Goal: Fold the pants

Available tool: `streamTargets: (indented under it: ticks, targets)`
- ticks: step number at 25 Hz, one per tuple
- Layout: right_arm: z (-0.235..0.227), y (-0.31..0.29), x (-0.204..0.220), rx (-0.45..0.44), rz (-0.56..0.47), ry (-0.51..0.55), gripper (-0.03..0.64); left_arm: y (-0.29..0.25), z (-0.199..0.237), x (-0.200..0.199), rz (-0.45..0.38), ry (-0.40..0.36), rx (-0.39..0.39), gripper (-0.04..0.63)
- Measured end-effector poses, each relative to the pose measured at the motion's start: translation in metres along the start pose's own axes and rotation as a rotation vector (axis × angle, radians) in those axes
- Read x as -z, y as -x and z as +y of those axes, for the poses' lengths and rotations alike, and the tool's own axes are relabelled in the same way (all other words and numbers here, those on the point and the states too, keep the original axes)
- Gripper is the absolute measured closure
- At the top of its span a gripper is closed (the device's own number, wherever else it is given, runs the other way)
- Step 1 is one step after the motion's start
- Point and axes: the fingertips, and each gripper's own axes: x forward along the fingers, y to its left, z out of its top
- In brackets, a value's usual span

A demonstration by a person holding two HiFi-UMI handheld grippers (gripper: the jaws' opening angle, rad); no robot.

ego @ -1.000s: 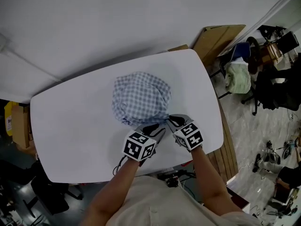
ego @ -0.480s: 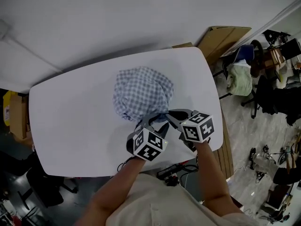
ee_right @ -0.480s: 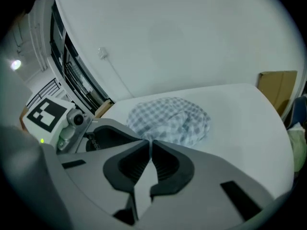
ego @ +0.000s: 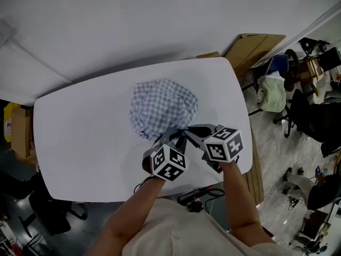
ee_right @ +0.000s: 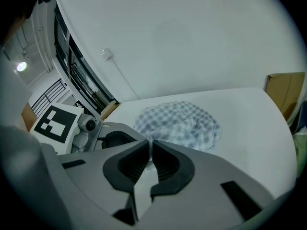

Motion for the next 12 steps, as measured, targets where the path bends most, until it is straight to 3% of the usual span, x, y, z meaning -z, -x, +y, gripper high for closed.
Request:
streamTargets:
  ticks: [1, 4, 6, 9, 12]
  targets:
    - [0.000, 0.001, -0.002, -0.013, -0.015, 0.003, 0.586, 0.002, 0.002, -0.001, -0.010, 0.035, 0.012, 0.559]
    - [-0.003, 0.012, -0.009, -0.039, -0.099, 0.005, 0.462, 0.014, 0.012, -0.007, -0.066, 0.145, 0.037, 0.563]
    - [-0.013, 0.023, -0.013, -0.029, -0.163, 0.011, 0.428, 0.026, 0.022, -0.014, -0.113, 0.206, 0.054, 0.563]
    - [-0.035, 0.035, -0.009, 0.057, -0.198, 0.069, 0.428, 0.046, 0.036, -0.031, -0.171, 0.265, 0.081, 0.563]
    - [-0.054, 0.031, 0.004, 0.178, -0.150, 0.195, 0.426, 0.066, 0.050, -0.050, -0.215, 0.285, 0.088, 0.563]
